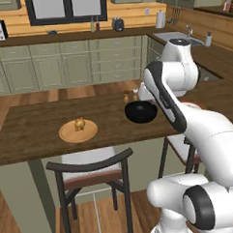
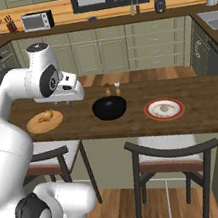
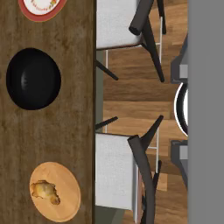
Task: Pick the chicken drumstick and garlic from their plates and place them in the bowl. Then put the bowl in the fridge.
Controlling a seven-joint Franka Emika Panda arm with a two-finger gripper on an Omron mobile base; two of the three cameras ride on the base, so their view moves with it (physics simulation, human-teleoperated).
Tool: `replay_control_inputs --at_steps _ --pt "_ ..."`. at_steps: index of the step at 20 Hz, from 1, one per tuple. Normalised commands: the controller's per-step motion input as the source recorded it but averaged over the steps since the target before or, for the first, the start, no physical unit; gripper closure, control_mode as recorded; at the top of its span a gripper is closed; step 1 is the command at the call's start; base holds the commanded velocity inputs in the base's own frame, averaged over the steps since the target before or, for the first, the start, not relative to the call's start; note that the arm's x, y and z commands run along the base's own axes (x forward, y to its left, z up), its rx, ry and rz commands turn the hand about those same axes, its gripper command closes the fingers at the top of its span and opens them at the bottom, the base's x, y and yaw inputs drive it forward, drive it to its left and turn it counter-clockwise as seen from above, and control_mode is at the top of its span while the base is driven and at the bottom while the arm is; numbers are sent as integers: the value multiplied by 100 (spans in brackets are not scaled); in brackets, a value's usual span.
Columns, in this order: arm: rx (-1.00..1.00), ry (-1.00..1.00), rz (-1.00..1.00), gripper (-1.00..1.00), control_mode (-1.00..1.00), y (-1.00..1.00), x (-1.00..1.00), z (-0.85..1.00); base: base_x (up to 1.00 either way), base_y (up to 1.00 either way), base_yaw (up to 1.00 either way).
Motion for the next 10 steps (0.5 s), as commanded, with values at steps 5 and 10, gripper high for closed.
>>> replay_control_inputs --at_steps 5,10 --pt "0 1 -3 -100 -100 -9 -50 0 0 0 0" --pt "0 1 1 -100 -100 -39 -52 -12 0 0 0"
